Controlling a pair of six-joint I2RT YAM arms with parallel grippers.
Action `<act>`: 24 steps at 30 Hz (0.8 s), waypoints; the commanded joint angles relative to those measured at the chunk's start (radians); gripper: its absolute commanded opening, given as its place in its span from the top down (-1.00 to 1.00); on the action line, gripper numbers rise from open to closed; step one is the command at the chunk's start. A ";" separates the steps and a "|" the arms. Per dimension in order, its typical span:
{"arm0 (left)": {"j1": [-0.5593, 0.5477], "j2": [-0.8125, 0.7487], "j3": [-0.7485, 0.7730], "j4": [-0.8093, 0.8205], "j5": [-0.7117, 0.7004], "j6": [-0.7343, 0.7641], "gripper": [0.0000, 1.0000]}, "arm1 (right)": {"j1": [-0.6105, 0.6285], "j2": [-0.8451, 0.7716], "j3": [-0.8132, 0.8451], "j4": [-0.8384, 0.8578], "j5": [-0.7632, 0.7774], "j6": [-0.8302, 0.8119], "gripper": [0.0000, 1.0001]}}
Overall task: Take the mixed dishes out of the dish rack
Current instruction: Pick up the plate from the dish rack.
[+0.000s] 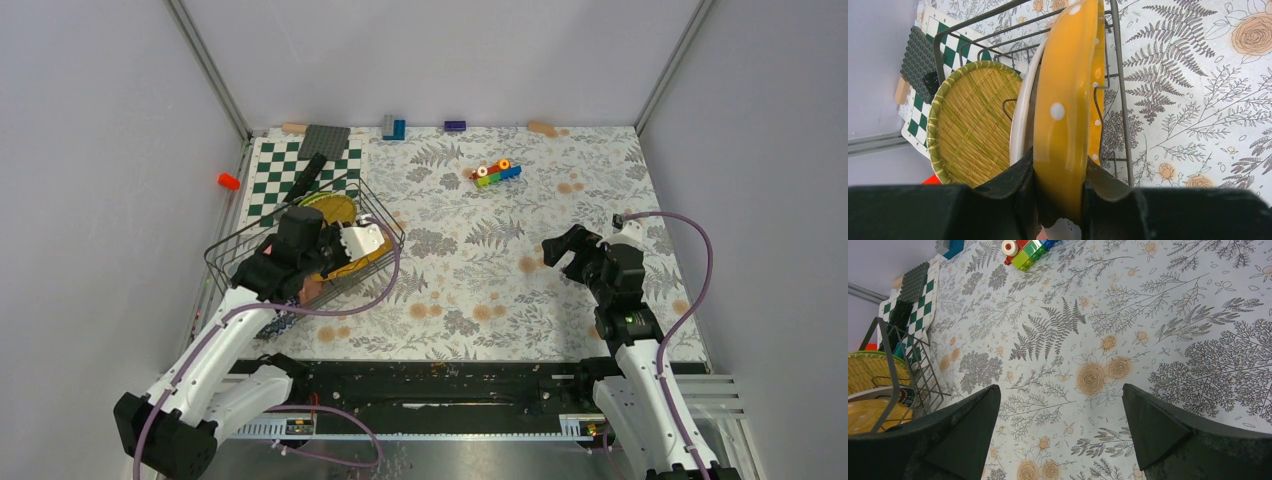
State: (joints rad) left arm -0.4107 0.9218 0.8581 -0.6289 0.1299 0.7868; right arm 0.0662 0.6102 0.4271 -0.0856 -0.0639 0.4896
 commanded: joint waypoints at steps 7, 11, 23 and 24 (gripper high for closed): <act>-0.025 -0.080 0.116 0.210 -0.070 0.111 1.00 | -0.002 -0.020 0.010 0.000 0.026 -0.019 -0.97; -0.036 -0.079 0.112 0.229 -0.099 0.136 1.00 | -0.002 -0.028 0.008 -0.001 0.026 -0.022 -0.97; -0.054 -0.110 0.143 0.279 -0.135 0.207 1.00 | -0.002 -0.040 0.007 -0.010 0.038 -0.025 -0.97; -0.054 -0.116 0.148 0.279 -0.113 0.207 1.00 | -0.002 -0.042 0.007 -0.010 0.037 -0.025 -0.97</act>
State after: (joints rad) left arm -0.4656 0.8627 0.8955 -0.5842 0.0601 0.9199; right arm 0.0662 0.5804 0.4271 -0.0883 -0.0422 0.4820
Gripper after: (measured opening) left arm 0.262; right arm 0.990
